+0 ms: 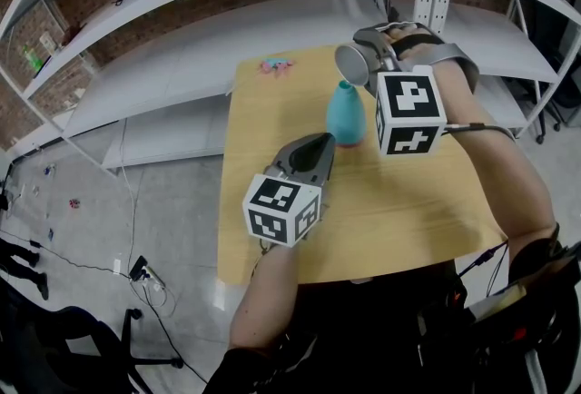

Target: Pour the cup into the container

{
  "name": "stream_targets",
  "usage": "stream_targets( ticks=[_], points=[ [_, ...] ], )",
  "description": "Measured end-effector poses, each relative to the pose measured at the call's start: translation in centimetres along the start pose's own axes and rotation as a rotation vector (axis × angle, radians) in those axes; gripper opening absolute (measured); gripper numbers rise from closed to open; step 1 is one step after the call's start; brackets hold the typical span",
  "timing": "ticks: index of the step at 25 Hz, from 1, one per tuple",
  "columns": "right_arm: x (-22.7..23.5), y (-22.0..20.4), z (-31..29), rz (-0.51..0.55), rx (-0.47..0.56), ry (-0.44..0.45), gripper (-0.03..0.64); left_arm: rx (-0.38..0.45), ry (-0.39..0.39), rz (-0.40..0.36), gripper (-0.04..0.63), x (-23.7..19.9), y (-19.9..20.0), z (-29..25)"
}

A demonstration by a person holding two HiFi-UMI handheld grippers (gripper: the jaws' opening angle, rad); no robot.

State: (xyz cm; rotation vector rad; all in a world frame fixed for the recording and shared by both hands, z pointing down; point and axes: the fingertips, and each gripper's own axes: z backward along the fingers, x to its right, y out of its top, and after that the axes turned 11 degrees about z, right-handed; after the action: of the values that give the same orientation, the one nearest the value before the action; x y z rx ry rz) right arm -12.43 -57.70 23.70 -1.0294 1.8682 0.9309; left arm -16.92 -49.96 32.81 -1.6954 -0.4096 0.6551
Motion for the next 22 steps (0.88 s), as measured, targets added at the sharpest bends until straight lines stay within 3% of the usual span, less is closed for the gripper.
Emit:
stream_targets(
  ticks=[22],
  points=[
    [0.41, 0.18, 0.09, 0.035, -0.016, -0.018, 0.31, -0.003, -0.003, 0.0, -0.001, 0.15, -0.07, 0.06]
  ],
)
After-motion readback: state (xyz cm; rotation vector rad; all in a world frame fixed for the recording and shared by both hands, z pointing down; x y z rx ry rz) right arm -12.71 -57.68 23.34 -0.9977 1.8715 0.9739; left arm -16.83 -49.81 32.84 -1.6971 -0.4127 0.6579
